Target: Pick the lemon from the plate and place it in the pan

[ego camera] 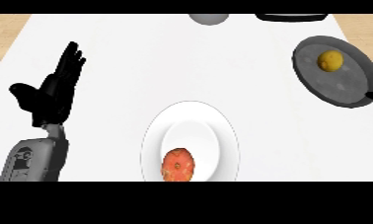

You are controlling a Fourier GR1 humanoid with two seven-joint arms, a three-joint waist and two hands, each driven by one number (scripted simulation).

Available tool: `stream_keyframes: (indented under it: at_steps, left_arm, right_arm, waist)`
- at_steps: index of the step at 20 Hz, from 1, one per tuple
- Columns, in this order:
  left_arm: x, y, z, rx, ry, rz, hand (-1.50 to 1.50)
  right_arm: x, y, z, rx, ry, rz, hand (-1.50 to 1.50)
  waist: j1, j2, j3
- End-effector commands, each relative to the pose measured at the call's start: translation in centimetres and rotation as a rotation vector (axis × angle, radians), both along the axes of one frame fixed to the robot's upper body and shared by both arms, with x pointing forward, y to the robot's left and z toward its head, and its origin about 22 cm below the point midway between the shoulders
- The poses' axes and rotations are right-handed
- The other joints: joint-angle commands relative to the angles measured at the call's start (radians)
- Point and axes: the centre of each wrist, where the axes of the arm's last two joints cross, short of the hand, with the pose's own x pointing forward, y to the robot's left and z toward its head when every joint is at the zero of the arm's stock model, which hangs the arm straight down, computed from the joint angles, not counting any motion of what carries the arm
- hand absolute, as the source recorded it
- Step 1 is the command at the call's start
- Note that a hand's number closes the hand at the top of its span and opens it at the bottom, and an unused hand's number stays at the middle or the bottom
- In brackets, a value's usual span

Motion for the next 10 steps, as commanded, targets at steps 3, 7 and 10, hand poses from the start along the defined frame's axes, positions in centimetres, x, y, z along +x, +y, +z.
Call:
stream_keyframes:
  at_steps: [3,7,10]
  left_arm:
    - [0.1,0.9,0.3,0.004,0.01,0.013,0.0]
    - [-0.4,-0.1,-0.3,0.007,0.004,0.05,0.0]
    - [-1.3,0.8,-0.5,0.008,0.01,0.033,0.0]
  right_arm:
    - [-5.0,-2.2,-1.7,0.048,-0.072,0.094,-1.5]
    - [-8.7,-3.8,-1.4,0.034,-0.04,0.111,-1.5]
    - [-9.8,-3.9,0.0,0.022,-0.072,0.11,-1.5]
  waist:
    - [-0.027,-0.011,-0.004]
    - [-0.047,-0.017,-0.006]
    - [-0.038,-0.014,-0.006]
